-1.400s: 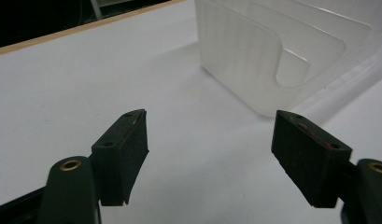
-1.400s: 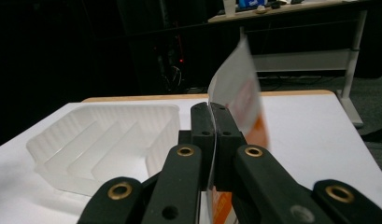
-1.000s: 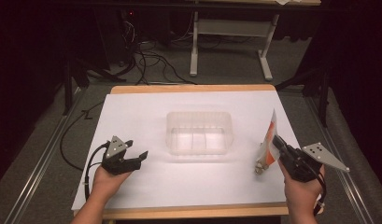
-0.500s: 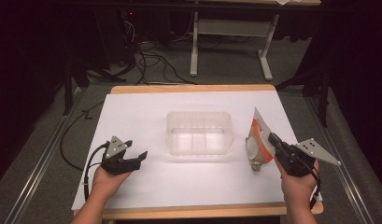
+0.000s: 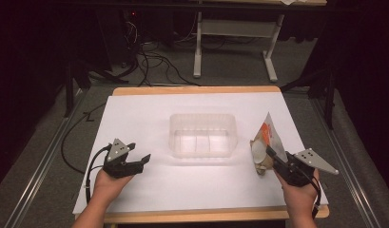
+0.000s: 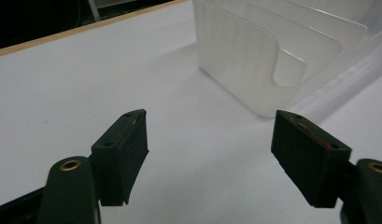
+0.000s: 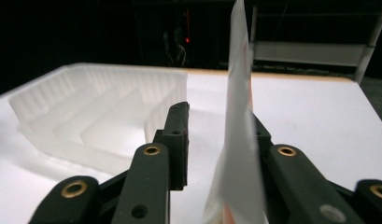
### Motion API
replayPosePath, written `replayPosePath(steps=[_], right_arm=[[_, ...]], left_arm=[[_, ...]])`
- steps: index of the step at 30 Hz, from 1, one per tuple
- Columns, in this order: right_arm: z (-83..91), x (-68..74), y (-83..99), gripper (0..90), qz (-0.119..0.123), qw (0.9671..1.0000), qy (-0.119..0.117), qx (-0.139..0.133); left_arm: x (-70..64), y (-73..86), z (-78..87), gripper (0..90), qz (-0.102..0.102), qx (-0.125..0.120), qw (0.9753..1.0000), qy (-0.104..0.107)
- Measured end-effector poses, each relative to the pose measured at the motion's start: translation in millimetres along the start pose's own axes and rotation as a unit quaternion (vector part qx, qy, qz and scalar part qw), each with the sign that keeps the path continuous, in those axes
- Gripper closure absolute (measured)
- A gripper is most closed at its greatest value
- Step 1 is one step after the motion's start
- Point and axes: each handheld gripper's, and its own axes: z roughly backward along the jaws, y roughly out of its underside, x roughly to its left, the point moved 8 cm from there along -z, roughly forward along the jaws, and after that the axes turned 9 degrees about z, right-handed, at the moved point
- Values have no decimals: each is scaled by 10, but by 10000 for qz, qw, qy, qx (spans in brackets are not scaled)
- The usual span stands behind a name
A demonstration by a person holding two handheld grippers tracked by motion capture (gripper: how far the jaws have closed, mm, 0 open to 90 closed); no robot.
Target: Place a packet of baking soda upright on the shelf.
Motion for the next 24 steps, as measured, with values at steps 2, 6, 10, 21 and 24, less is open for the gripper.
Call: replayPosePath(steps=[2, 6, 10, 21, 24], right_arm=[[-51, 8, 89, 689, -10, 9999, 2, 139], [-120, -20, 217, 689, -103, 9995, 85, 303], [-111, -71, 238, 725, -253, 9991, 236, 248], [-81, -148, 243, 900, -416, 9977, 468, 265], [-77, -167, 245, 900, -394, 9976, 487, 301]], left_arm=[[-2, -1, -2, 276, -4, 2, 10000, 7], [-4, 1, 4, 277, -15, 11, 10000, 11], [-9, 3, -3, 277, -3, 15, 10000, 20], [-87, 35, -37, 296, -88, 131, 9998, 110], [-87, 35, -44, 296, -105, 134, 9998, 101]])
